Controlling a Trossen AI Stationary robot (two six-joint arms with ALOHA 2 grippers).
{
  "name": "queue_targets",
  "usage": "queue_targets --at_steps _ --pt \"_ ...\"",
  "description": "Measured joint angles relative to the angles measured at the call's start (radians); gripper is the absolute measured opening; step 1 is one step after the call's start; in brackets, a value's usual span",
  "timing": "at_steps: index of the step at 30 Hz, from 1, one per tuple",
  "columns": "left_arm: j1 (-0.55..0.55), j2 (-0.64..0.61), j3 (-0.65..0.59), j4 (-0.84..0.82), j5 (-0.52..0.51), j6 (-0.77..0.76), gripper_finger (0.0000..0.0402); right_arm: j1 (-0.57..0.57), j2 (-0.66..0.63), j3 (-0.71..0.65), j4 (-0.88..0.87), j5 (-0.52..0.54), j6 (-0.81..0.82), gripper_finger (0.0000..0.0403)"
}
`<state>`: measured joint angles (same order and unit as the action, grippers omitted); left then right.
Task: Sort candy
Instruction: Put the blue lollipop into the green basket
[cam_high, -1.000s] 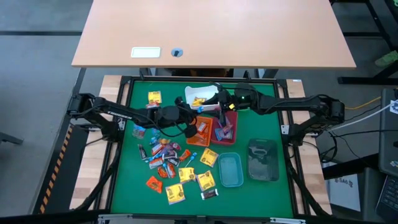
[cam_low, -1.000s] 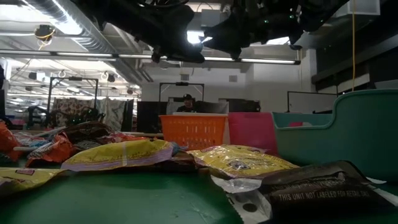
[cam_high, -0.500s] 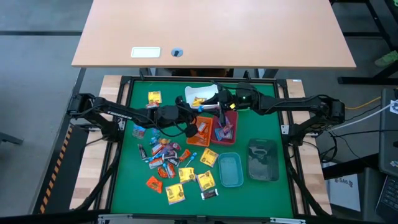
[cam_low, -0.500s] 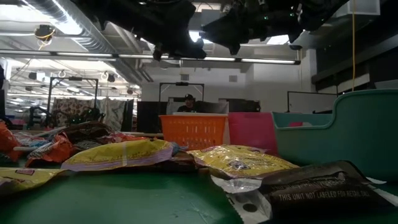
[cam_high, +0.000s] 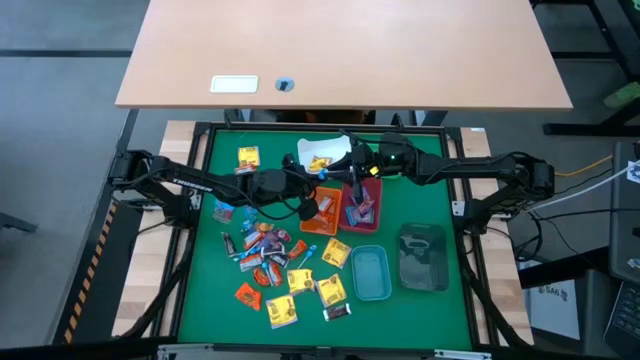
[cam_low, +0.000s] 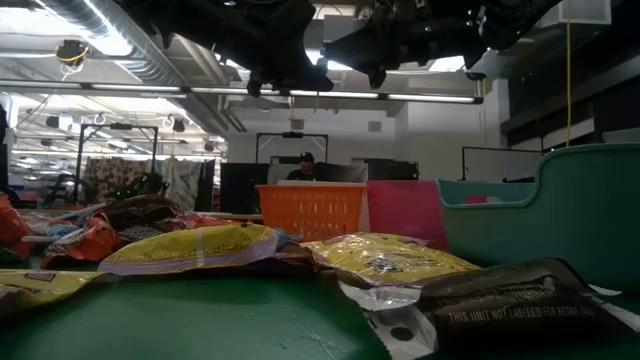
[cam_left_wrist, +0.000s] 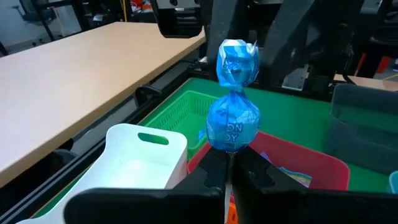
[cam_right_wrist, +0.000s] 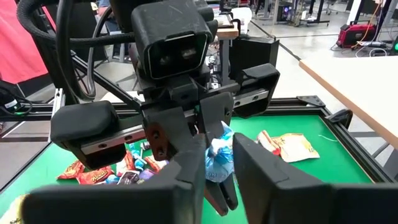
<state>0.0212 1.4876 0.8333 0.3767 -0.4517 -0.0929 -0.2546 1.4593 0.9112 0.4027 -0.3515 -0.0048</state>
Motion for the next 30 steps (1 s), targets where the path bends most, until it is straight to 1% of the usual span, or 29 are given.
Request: queue_targets --at_steps 5,9,14,16,19,25,28,30 --pt "0.0 0.0 0.0 0.0 0.0 0.0 0.0 0.0 0.0 0.0 0.0 0.0 -0.003 0.0009" --pt "0.0 0.0 0.0 0.0 0.0 -0.001 0.0 0.0 0.0 0.0 -0.002 0.0 -0.003 0.0012" --pt "0.0 0.0 0.0 0.0 0.0 -0.005 0.0004 -0.001 0.0 0.0 -0.002 0.0 -0.004 0.0003" --pt "0.0 0.0 0.0 0.0 0.0 -0.009 0.0017 -0.002 0.0 0.0 -0.003 0.01 -0.004 0.0004" --pt "0.0 0.0 0.0 0.0 0.0 -0.01 0.0049 -0.003 -0.006 0.0 -0.01 0.024 -0.021 0.0002" --pt "0.0 -0.001 0.0 -0.001 0.0 -0.01 0.0112 -0.058 -0.055 0.0 -0.055 0.026 -0.038 0.0001" --pt "0.001 -0.001 0.0 -0.001 -0.001 -0.01 0.0127 -0.108 -0.096 0.0 -0.125 0.027 -0.038 0.0001" --pt "0.004 -0.001 0.0 -0.002 -0.002 -0.009 0.0131 -0.147 -0.126 0.0 -0.193 0.027 -0.045 0.0001"
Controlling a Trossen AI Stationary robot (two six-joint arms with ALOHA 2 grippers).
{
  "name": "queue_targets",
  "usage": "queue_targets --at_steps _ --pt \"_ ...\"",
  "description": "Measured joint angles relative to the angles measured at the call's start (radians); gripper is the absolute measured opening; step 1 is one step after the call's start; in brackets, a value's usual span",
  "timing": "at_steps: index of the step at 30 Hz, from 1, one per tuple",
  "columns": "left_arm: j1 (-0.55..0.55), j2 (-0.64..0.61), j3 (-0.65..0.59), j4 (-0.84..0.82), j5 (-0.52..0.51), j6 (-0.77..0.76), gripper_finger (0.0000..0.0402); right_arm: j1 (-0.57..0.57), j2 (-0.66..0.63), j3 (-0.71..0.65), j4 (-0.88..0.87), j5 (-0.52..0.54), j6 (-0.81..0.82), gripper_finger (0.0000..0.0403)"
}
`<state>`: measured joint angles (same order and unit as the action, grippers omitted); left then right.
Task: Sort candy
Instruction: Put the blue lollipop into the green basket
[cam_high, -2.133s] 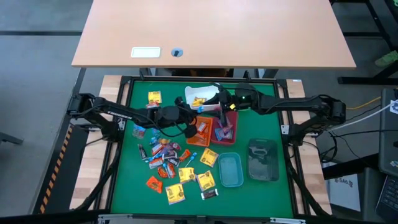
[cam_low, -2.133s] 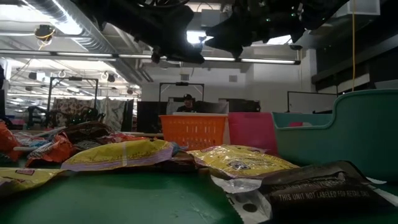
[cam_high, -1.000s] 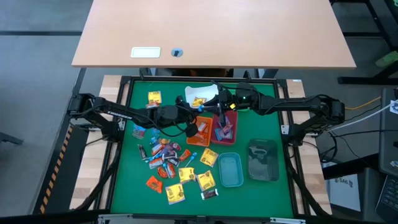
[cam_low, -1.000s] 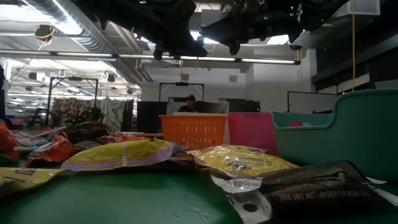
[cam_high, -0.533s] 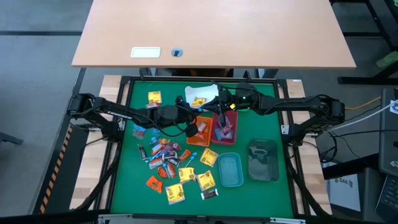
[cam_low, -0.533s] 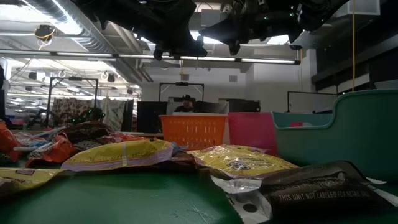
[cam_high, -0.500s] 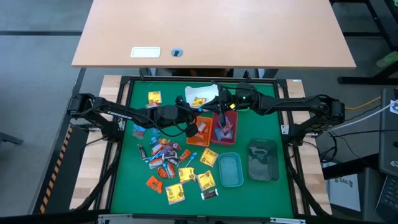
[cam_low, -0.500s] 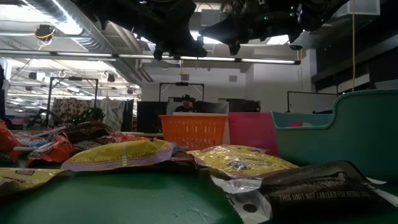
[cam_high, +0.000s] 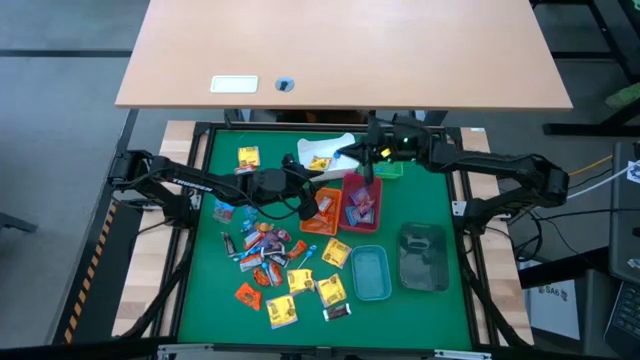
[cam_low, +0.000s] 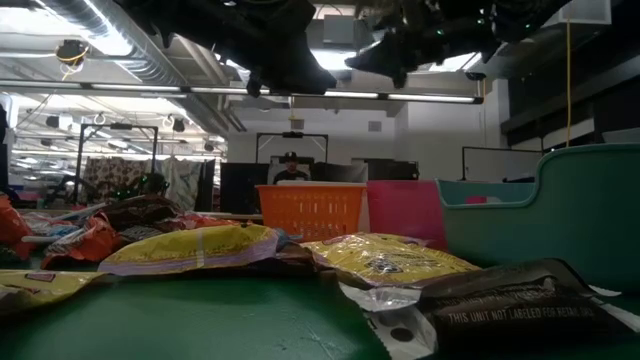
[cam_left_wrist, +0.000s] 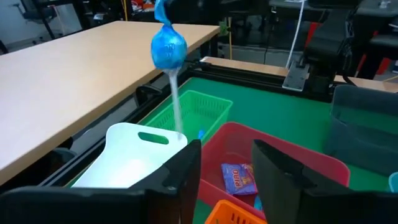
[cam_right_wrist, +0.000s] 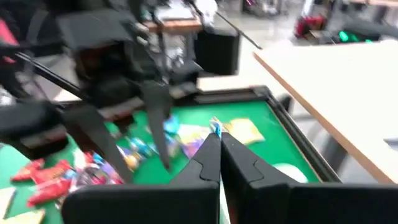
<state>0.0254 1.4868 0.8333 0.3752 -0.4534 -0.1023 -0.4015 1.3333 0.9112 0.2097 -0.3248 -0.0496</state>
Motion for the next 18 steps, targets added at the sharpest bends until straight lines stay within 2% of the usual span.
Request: queue_targets --at_steps 11,18 --pt "0.076 0.0 0.0 0.0 -0.001 0.0 0.0132 -0.223 -0.154 0.0 -0.474 0.004 -0.122 0.0001" --pt "0.147 0.0 0.0 0.0 -0.002 0.001 0.0132 -0.331 -0.171 0.0 -0.694 0.005 -0.175 0.0001"
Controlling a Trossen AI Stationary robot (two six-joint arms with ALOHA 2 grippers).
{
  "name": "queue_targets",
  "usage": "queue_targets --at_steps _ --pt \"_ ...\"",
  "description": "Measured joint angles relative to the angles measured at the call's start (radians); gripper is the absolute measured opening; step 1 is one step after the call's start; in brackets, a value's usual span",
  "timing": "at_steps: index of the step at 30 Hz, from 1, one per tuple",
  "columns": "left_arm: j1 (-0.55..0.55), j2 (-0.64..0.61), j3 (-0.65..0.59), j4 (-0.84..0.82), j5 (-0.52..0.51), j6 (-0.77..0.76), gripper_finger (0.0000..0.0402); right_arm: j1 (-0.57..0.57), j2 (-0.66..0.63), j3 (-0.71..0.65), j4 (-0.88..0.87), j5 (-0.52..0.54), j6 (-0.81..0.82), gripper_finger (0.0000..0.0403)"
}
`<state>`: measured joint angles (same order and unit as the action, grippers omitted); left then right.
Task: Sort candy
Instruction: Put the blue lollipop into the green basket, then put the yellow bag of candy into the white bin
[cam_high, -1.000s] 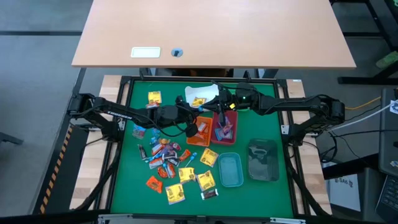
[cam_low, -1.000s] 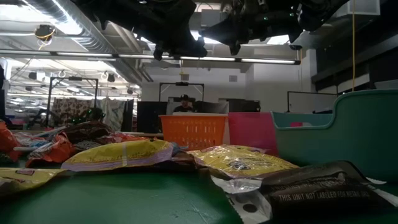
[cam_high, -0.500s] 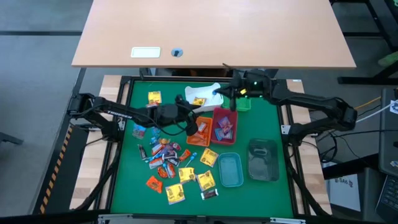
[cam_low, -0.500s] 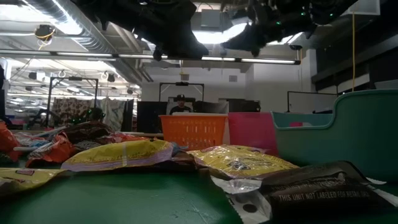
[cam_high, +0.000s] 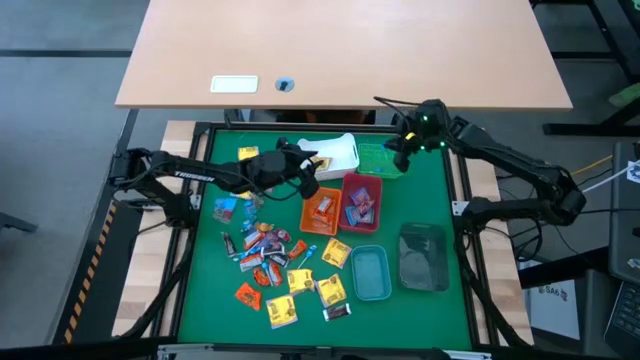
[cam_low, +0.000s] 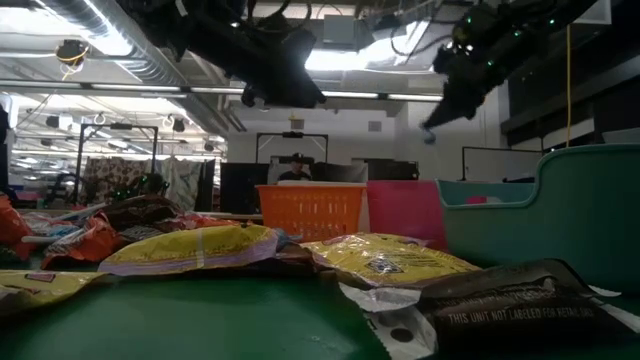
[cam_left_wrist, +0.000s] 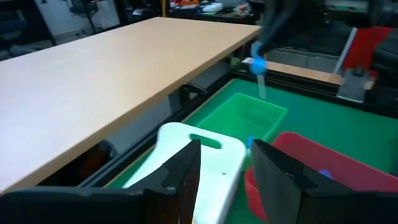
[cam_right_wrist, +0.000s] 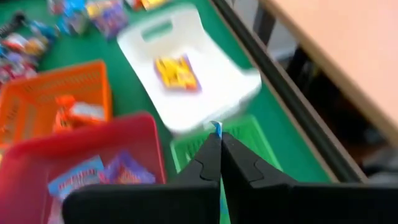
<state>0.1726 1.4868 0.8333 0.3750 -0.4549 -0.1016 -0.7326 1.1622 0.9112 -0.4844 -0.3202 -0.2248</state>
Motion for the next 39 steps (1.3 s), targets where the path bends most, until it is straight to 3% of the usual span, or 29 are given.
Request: queue_targets --at_steps 8,18,30,39 --pt "0.076 -0.042 -0.001 -0.024 -0.001 0.002 0.0132 -0.021 0.0 0.0 -0.081 0.002 -0.001 0.0001" --pt "0.175 -0.185 -0.001 -0.234 0.0 -0.004 0.0132 -0.02 0.0 0.0 -0.083 0.04 -0.018 0.0004" --pt "0.331 -0.266 -0.001 -0.426 0.002 -0.053 0.0132 -0.02 0.0 0.0 -0.092 0.058 -0.017 0.0121" --pt "0.41 -0.264 0.0 -0.494 0.004 -0.079 0.0133 -0.02 0.0 0.0 -0.097 0.058 -0.016 0.0138"
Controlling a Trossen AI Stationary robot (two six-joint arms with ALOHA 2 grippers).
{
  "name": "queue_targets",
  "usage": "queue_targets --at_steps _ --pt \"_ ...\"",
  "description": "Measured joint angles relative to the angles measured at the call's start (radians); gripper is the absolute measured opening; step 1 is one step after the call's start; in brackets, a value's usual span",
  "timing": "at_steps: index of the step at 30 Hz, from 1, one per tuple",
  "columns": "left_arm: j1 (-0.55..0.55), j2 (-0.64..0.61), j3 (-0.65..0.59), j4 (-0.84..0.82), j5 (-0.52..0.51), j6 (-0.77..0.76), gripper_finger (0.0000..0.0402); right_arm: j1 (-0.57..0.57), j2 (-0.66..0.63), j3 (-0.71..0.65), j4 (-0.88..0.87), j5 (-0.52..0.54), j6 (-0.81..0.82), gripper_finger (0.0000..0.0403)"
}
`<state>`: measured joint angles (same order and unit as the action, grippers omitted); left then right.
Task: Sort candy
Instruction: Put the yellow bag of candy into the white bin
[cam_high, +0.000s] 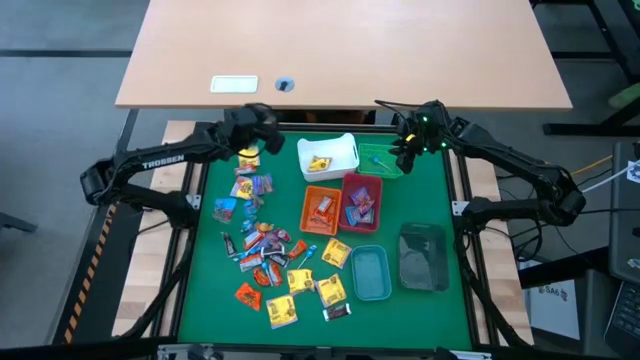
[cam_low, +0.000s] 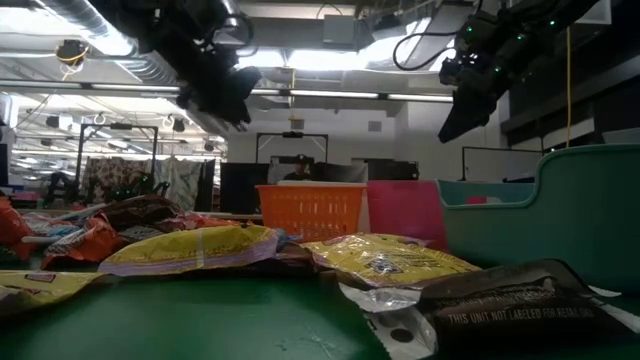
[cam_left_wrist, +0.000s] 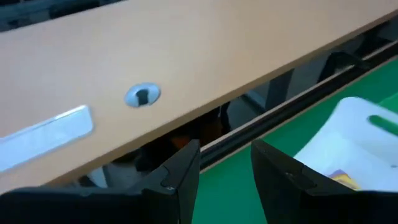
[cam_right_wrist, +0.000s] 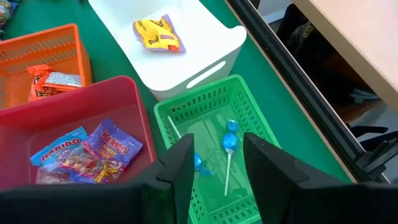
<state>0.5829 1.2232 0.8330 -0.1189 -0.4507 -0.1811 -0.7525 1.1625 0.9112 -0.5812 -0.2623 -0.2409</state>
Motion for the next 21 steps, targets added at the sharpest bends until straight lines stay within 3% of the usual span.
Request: queue_targets --at_steps 13,21 --pt "0.132 0.0 0.0 -0.242 0.001 -0.253 0.0198 0.0 0.0 0.0 0.0 0.0 0.0 0.0138" --pt "0.219 0.008 0.0 -0.424 0.069 -0.367 0.0205 0.0 0.0 0.0 0.001 0.0 0.0 0.0138"
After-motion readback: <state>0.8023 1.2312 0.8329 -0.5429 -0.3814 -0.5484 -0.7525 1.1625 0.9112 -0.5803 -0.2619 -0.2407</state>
